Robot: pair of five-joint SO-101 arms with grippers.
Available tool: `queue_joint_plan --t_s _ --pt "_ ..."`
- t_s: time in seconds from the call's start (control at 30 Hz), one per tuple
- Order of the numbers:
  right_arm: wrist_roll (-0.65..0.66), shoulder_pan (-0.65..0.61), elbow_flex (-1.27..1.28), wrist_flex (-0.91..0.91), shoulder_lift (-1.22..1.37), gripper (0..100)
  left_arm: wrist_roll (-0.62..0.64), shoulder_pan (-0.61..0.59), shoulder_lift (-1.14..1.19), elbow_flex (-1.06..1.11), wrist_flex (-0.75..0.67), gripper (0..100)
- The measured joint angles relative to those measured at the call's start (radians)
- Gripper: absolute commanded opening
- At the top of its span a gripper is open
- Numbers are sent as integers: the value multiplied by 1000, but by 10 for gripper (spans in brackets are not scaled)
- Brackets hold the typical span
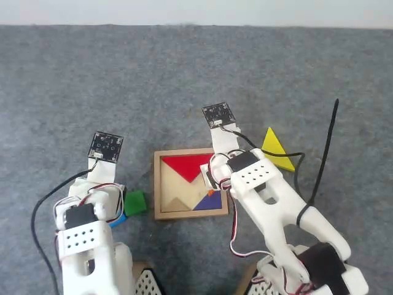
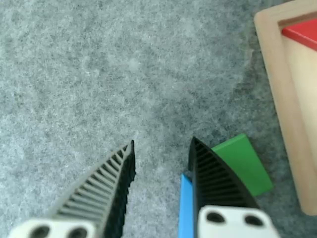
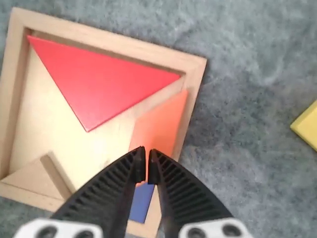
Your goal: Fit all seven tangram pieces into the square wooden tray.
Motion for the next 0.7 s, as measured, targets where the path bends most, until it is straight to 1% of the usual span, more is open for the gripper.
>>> queue_joint_plan --t_s 0.23,0.47,0.7 --pt "0 0 48 -127 2 11 0 0 0 0 0 173" --pt "0 0 48 -143 3 11 0 0 0 0 0 173" --pt "3 -3 11 -169 121 11 0 0 0 0 0 173"
